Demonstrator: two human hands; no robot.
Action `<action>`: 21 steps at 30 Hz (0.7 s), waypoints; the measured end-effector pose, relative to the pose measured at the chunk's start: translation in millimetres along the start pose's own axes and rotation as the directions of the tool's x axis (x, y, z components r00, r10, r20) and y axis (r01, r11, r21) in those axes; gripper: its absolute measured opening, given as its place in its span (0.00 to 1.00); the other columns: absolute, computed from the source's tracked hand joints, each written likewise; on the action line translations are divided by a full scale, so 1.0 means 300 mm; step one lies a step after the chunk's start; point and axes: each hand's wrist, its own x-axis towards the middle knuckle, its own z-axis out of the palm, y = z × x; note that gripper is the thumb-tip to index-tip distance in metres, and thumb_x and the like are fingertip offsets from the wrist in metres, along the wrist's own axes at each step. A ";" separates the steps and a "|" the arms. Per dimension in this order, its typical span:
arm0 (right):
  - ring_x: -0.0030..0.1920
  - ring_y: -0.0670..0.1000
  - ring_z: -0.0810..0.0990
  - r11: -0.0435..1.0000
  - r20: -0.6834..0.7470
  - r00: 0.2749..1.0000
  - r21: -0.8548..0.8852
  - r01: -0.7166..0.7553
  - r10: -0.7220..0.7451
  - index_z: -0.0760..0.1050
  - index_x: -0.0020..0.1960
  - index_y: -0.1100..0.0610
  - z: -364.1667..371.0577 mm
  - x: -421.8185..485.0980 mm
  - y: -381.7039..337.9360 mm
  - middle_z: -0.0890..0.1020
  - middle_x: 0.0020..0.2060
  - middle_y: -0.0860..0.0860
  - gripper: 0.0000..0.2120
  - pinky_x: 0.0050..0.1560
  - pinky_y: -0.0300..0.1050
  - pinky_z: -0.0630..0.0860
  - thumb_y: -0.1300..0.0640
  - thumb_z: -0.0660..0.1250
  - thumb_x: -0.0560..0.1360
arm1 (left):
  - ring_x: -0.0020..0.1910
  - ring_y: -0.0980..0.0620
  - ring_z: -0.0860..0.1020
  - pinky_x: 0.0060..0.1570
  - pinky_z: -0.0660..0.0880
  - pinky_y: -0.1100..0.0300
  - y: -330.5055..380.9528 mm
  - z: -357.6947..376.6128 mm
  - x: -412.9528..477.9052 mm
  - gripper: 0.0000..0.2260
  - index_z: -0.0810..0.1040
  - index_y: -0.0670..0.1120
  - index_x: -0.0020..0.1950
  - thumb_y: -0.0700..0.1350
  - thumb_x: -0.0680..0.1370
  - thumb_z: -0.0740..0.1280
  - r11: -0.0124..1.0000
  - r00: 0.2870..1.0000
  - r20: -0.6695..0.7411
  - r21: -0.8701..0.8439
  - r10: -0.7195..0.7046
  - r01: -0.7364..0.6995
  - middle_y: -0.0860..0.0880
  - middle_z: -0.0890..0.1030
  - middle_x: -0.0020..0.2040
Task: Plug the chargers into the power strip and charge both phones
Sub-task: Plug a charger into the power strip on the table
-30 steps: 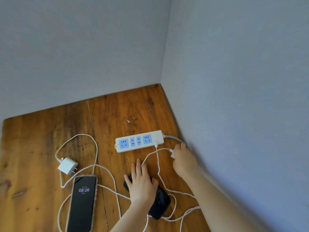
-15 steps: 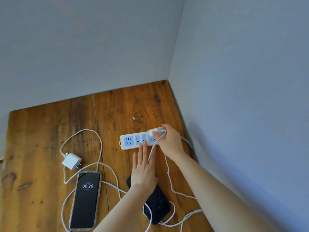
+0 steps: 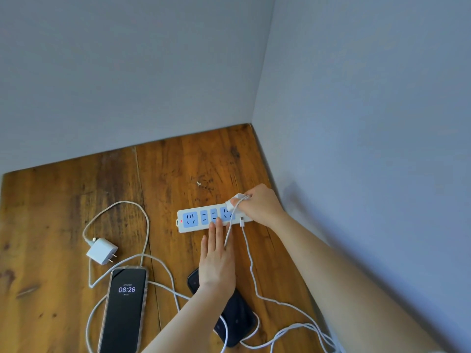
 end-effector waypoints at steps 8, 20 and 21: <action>0.33 0.48 0.80 0.984 0.029 0.998 -0.168 0.052 -0.048 0.75 0.47 0.57 0.004 0.019 -0.037 0.84 0.45 0.52 0.18 0.25 0.33 0.68 0.42 0.69 0.71 | 0.69 0.43 0.27 0.68 0.36 0.50 -0.005 -0.013 -0.001 0.51 0.24 0.47 0.69 0.47 0.75 0.69 1.000 0.999 0.037 0.019 0.004 -0.005 0.43 0.26 0.71; 0.28 0.48 0.77 0.989 0.040 0.998 -0.145 -0.033 0.039 0.67 0.34 0.53 -0.015 0.075 -0.075 0.75 0.29 0.47 0.17 0.24 0.36 0.67 0.46 0.71 0.70 | 0.69 0.44 0.27 0.69 0.36 0.50 -0.006 -0.012 -0.002 0.49 0.25 0.47 0.70 0.45 0.75 0.68 1.000 1.000 0.019 0.006 0.004 -0.004 0.44 0.26 0.71; 0.28 0.48 0.77 0.990 0.050 0.998 -0.134 -0.041 0.048 0.68 0.34 0.53 -0.019 0.078 -0.076 0.75 0.29 0.47 0.16 0.25 0.36 0.67 0.47 0.71 0.70 | 0.69 0.44 0.27 0.69 0.36 0.51 -0.007 -0.012 -0.002 0.49 0.25 0.47 0.70 0.45 0.75 0.68 1.000 1.000 0.016 0.003 0.008 -0.008 0.44 0.26 0.72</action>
